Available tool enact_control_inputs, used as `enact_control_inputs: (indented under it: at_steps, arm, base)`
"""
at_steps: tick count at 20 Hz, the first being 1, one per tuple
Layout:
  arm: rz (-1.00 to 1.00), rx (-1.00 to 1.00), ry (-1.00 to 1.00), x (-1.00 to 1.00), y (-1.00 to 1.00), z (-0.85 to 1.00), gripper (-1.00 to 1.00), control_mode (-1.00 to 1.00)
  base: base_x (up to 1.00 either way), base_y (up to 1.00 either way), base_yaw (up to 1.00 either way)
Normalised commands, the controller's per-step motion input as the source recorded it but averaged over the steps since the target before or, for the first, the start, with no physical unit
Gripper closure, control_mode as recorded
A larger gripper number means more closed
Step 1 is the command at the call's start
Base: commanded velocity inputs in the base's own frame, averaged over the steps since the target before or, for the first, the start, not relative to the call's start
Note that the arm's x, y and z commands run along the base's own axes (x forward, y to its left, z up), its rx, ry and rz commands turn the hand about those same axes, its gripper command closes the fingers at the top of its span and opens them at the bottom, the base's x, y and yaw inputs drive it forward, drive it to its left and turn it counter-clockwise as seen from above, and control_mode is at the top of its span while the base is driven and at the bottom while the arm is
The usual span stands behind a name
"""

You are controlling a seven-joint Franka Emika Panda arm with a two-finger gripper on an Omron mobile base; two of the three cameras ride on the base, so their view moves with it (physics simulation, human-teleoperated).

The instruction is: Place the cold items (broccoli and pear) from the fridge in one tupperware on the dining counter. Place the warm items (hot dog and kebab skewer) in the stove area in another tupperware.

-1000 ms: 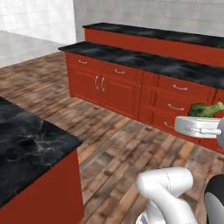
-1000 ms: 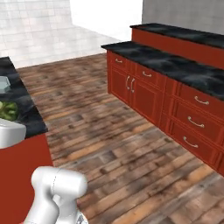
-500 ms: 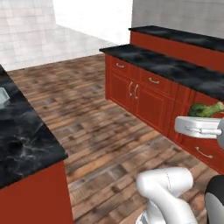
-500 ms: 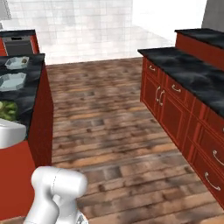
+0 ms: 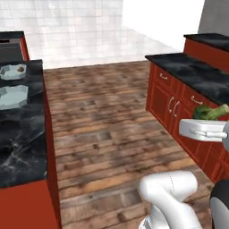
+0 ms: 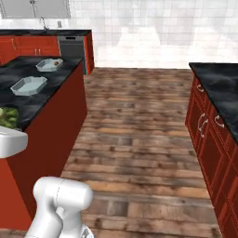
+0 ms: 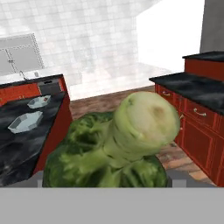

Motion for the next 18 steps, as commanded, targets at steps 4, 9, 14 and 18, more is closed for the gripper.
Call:
enact_control_inputs:
  at_steps: [4, 9, 14, 18]
  arm:
    - [0.0, 0.0, 0.0, 0.0, 0.0, 0.0, 1.0, 1.0]
    - [0.0, 0.0, 0.0, 0.0, 0.0, 0.0, 1.0, 1.0]
    - [0.0, 0.0, 0.0, 0.0, 0.0, 0.0, 1.0, 1.0]
    - [0.0, 0.0, 0.0, 0.0, 0.0, 0.0, 1.0, 1.0]
  base:
    - [0.87, -0.71, 0.54]
    - [0.87, -0.7, 0.54]
    - [0.89, -0.69, 0.54]
    - [0.91, -0.69, 0.54]
